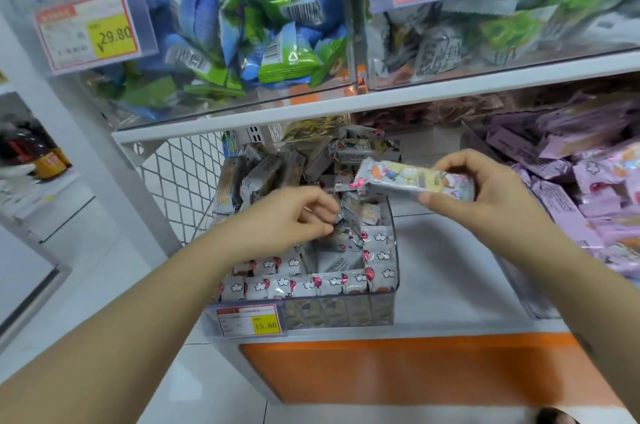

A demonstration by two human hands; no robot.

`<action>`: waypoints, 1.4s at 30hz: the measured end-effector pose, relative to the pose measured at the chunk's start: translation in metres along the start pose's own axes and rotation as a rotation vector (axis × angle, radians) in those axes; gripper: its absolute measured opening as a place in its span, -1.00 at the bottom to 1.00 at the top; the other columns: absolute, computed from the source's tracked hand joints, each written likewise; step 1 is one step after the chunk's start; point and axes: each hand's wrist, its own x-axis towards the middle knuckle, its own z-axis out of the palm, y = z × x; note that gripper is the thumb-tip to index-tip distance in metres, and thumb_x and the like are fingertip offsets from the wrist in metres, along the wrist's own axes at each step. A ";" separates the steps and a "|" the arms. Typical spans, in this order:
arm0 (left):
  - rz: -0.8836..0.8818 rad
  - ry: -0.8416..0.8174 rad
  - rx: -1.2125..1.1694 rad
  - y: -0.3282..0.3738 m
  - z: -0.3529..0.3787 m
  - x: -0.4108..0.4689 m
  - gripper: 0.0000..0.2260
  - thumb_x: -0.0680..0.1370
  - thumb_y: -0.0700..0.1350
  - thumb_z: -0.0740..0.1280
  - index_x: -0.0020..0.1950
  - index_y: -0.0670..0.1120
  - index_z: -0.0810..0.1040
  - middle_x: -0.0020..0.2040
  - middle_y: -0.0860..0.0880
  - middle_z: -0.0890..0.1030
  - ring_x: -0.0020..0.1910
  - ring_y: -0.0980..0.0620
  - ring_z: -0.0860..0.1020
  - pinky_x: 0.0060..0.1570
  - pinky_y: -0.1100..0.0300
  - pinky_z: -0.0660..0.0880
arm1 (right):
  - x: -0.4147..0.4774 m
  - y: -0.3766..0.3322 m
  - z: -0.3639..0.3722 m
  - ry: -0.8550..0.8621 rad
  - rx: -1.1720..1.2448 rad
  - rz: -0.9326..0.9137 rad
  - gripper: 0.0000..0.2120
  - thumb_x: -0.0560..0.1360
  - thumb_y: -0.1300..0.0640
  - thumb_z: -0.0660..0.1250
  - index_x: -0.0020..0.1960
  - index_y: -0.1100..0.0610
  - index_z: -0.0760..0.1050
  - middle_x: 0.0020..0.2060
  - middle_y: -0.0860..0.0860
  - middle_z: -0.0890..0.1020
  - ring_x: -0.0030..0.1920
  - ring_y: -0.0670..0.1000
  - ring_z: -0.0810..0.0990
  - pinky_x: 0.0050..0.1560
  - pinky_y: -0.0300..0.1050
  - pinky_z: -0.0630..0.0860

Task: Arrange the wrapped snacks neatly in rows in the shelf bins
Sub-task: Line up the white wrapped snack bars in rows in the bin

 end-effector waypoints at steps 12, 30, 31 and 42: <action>-0.091 -0.242 0.538 -0.008 0.024 0.074 -0.92 0.48 -0.09 0.43 -0.05 0.03 0.58 -0.13 0.14 0.60 -0.15 0.14 0.53 -0.18 0.29 0.37 | -0.004 0.021 -0.013 -0.021 -0.093 0.047 -0.81 0.35 0.10 0.49 -0.16 -0.03 0.49 -0.21 -0.11 0.58 -0.29 -0.16 0.50 -0.33 -0.33 0.38; -0.055 -0.382 0.942 -0.017 0.044 0.059 -0.82 0.50 -0.09 0.30 0.08 -0.05 0.40 -0.24 0.02 0.44 -0.18 -0.05 0.47 -0.26 0.13 0.37 | -0.003 0.018 -0.005 -0.063 -0.106 0.066 -0.81 0.34 0.07 0.49 -0.13 -0.01 0.51 -0.18 -0.05 0.61 -0.32 -0.16 0.46 -0.35 -0.36 0.35; -0.058 -0.376 0.906 -0.017 0.043 0.058 -0.82 0.49 -0.09 0.31 0.05 -0.03 0.40 -0.24 0.02 0.45 -0.19 -0.04 0.46 -0.27 0.14 0.37 | -0.003 0.017 -0.006 -0.063 -0.107 0.067 -0.81 0.34 0.08 0.49 -0.13 -0.01 0.51 -0.18 -0.05 0.60 -0.32 -0.16 0.46 -0.35 -0.37 0.35; -0.009 -0.210 0.454 -0.006 0.008 0.048 -0.83 0.57 -0.11 0.27 0.14 0.00 0.55 -0.18 0.10 0.50 -0.36 0.25 0.38 -0.40 0.33 0.30 | -0.004 0.013 -0.005 -0.070 -0.084 0.084 -0.81 0.34 0.10 0.49 -0.13 0.00 0.51 -0.21 -0.10 0.60 -0.30 -0.16 0.49 -0.32 -0.34 0.38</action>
